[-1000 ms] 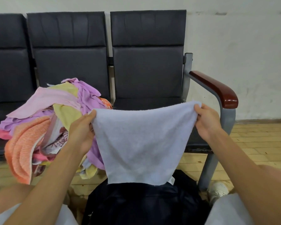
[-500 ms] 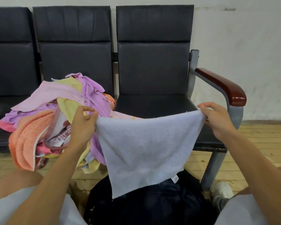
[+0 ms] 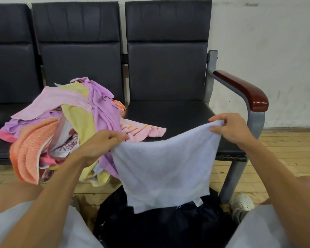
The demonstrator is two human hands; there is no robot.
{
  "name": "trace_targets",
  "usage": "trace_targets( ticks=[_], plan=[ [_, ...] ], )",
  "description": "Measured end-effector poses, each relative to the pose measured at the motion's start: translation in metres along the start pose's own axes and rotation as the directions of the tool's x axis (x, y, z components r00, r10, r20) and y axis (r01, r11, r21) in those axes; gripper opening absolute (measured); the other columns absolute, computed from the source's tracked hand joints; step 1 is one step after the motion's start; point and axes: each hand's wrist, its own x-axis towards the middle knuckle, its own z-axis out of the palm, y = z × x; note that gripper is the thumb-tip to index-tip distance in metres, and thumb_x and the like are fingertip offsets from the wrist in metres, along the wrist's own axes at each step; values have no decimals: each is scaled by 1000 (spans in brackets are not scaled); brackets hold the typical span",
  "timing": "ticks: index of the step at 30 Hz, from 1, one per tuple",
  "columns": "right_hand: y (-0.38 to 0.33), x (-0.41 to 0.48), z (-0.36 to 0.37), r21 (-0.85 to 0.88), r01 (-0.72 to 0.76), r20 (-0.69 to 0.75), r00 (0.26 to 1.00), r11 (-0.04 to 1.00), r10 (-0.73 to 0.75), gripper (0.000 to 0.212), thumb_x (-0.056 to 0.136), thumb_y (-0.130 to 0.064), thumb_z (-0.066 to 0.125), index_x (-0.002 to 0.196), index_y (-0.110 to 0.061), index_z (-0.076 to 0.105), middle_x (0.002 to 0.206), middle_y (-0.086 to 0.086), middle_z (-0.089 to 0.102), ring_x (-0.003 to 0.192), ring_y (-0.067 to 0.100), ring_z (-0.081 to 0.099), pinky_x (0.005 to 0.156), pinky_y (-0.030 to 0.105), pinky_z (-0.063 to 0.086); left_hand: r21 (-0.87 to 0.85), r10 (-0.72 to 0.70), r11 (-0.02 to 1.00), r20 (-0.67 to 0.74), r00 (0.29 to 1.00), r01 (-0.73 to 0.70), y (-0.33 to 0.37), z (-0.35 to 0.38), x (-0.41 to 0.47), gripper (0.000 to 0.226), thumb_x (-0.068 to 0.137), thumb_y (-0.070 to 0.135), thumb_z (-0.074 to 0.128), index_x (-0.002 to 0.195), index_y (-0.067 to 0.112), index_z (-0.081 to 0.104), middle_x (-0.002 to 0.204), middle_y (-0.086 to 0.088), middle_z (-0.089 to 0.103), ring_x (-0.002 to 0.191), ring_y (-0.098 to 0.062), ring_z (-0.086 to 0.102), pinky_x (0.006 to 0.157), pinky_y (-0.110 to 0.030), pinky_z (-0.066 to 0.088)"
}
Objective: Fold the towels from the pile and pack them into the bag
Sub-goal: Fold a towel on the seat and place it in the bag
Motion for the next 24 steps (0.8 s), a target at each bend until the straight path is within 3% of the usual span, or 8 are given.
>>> trace_targets(
  ticks=[3,6,8,11,14,17,21,24],
  plan=[
    [3,2,-5,-116,13,-73,997,993,-21,20,94,-22,62,108,-11,71,106,11,67,88,17,55,82,26,42,150,54,987,-1,999,-53,-4,0,0,21,91,16,64,111,15,72,105,6,68,102,-10,59,91,-27,47],
    [5,6,-5,-163,5,-105,994,987,-23,18,94,-23,62,101,-10,73,96,12,68,75,15,53,79,26,42,410,159,911,-236,959,-50,-6,3,5,13,92,12,63,96,7,74,69,2,56,67,-13,49,59,-20,35],
    [7,8,-3,-167,33,-124,991,985,-54,18,94,-23,63,99,-10,73,95,12,67,76,16,55,80,26,44,450,245,891,-354,903,-65,-6,4,7,19,92,12,62,82,-1,71,57,4,43,58,-13,41,52,-23,27],
    [6,7,-2,-158,41,-127,990,987,-61,19,97,-22,57,100,-8,70,96,11,65,79,17,54,81,26,42,450,325,887,-450,832,-103,-8,3,7,25,94,12,58,72,3,65,62,0,44,68,-22,45,58,-30,24],
    [3,5,1,-201,40,-109,992,979,-62,19,100,-19,52,105,-10,69,97,11,64,81,18,54,81,26,41,444,341,891,-505,793,-100,-12,1,8,22,97,14,52,84,4,66,76,-8,53,82,-29,49,70,-31,30],
    [4,4,4,-243,26,-90,995,970,-49,21,101,-24,51,107,-12,67,100,10,64,82,17,53,86,27,41,465,333,883,-515,790,-69,-16,-1,8,22,99,21,51,95,9,68,79,-10,55,79,-26,49,71,-35,34],
    [4,4,6,-201,1,-73,997,980,-16,22,101,-26,51,107,-12,66,96,9,64,79,18,57,83,28,44,426,324,900,-514,794,-92,-20,-5,6,21,97,26,53,91,12,68,72,-8,65,69,-29,61,69,-43,51],
    [1,4,6,-169,1,-70,997,986,-13,21,100,-25,52,107,-11,67,92,3,59,80,17,56,83,28,45,392,298,916,-517,802,-87,-19,-8,4,20,97,24,53,91,11,68,69,-8,66,63,-28,63,69,-47,53]
  ],
)
